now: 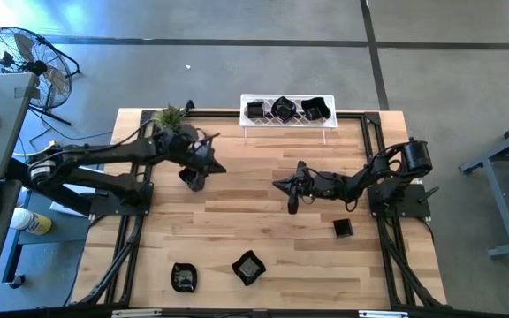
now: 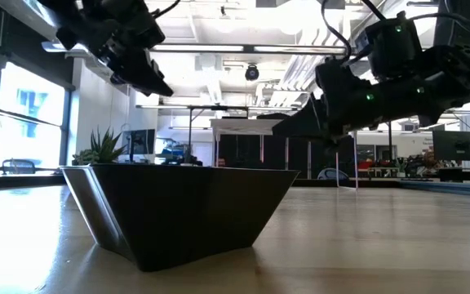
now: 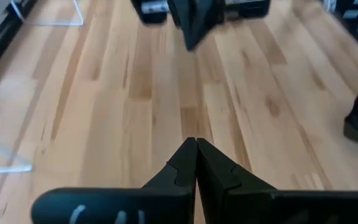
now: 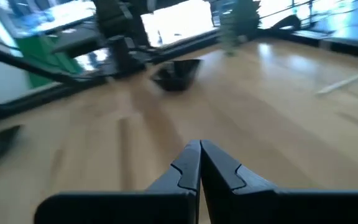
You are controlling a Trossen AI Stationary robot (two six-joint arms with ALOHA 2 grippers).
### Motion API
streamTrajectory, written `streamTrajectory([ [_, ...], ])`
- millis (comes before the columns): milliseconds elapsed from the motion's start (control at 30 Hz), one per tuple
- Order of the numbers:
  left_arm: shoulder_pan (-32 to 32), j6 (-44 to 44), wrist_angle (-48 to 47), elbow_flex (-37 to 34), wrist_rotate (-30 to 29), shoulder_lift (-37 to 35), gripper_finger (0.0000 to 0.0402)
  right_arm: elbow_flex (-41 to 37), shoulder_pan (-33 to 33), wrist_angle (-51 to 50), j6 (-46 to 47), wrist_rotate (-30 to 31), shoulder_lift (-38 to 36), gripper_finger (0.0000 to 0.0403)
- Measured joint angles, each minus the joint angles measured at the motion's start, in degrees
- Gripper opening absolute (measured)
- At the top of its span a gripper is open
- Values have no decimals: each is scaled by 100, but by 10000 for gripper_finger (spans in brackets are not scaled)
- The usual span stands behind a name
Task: Pick & Place Mini shaped plates
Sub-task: Stack the distorted square plate on top of the stacked distorted square plates on the shelf
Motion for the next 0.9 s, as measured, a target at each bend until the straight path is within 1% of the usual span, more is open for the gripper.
streamTrajectory([
  [100, -38, -343, 991, -585, 72, -92, 1, 273, 123, -288, 197, -395, 0, 4],
  [167, -36, -537, 1744, -959, 80, -122, 1, 582, 264, -940, 324, -543, 0, 4],
  [233, -32, -713, 2309, -1336, 38, -116, 1, 1035, 434, -1966, 443, -594, 0, 4],
  [300, -34, -809, 2894, -1610, -57, -111, 1, 1575, 634, -3223, 631, -644, 0, 7],
  [367, -34, -880, 3479, -1841, -136, -117, 1, 2139, 843, -4502, 921, -692, 0, 14],
  [433, -32, -896, 3866, -2054, -260, -113, 1, 2693, 1049, -5691, 1229, -715, 0, 25],
  [533, -32, -871, 4285, -2215, -521, -115, 1, 3389, 1372, -6930, 1749, -715, 0, 47],
  [600, -32, -829, 4253, -2245, -724, -115, 1, 3721, 1589, -7200, 2075, -687, 0, 64],
  [700, -32, -762, 4194, -2247, -941, -111, 1, 3990, 1873, -7180, 2418, -610, 36, 83],
  [767, -31, -729, 4189, -2247, -945, -111, 1, 4145, 2043, -7173, 2681, -517, 143, 90],
  [900, -32, -724, 4154, -2247, -817, -111, 1, 4445, 2361, -7318, 3088, -498, 597, 91],
])
